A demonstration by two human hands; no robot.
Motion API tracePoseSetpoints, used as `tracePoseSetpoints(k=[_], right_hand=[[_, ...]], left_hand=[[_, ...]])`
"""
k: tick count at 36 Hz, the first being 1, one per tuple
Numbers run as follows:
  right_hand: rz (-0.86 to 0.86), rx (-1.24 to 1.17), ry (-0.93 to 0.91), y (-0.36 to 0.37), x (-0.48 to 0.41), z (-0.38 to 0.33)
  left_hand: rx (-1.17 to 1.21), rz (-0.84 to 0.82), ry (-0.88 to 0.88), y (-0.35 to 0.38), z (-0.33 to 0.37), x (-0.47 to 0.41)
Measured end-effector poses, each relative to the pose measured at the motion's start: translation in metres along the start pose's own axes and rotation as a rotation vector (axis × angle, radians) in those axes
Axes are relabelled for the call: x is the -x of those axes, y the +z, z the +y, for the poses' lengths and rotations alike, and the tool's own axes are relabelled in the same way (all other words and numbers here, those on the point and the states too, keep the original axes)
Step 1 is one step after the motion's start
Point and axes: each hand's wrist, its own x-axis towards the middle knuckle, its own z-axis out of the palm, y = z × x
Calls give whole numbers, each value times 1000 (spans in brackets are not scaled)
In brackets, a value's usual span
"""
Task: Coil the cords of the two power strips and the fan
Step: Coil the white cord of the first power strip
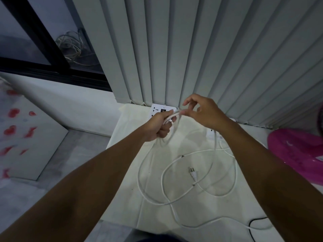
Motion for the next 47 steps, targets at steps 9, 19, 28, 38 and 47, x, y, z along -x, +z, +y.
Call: tracePoseSetpoints(k=[9, 19, 28, 38, 47], right_hand=[[34, 90, -17, 31, 10, 21], [180, -87, 130, 43, 13, 27], [137, -282, 273, 54, 26, 36], [151, -194, 328, 54, 39, 66], [-29, -410, 769, 58, 71, 95]], left_hand=[[372, -248, -58, -2, 7, 6], [271, -86, -57, -2, 11, -2], [431, 63, 50, -7, 12, -2], [739, 49, 155, -17, 14, -7], [805, 57, 172, -42, 30, -5]])
